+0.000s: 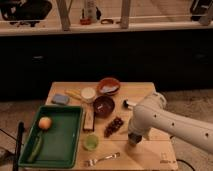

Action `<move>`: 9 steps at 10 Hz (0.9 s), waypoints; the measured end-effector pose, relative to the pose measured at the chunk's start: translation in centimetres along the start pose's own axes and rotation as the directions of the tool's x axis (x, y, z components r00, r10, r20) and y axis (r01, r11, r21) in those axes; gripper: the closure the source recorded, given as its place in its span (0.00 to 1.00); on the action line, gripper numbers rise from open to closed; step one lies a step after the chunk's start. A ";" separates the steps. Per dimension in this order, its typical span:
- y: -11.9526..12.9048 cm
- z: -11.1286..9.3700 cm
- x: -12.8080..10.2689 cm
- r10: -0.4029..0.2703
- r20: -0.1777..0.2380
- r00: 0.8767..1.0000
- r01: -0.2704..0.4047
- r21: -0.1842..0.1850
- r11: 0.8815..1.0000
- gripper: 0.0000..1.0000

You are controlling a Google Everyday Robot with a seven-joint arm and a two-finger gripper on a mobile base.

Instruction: Stack cups into tray

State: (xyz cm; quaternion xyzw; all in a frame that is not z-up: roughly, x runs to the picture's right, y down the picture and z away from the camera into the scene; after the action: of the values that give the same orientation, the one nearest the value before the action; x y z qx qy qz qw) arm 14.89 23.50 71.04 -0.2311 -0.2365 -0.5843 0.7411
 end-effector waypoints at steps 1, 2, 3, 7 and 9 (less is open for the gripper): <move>0.4 1.1 0.3 -0.003 0.019 1.000 0.003 -0.003 1.000 0.20; 0.8 1.7 0.6 -0.003 0.027 1.000 0.003 -0.005 1.000 0.20; 1.2 2.3 0.8 -0.003 0.039 0.999 0.003 -0.005 1.000 0.24; 2.2 3.4 1.4 -0.002 0.063 0.998 0.002 -0.011 1.000 0.63; 2.5 3.2 1.5 -0.004 0.064 0.998 0.005 -0.017 1.000 0.80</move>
State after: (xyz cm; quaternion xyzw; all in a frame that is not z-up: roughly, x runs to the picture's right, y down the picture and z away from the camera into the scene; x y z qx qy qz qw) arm 17.36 24.89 74.28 -0.2552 -0.2555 -0.5805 0.7298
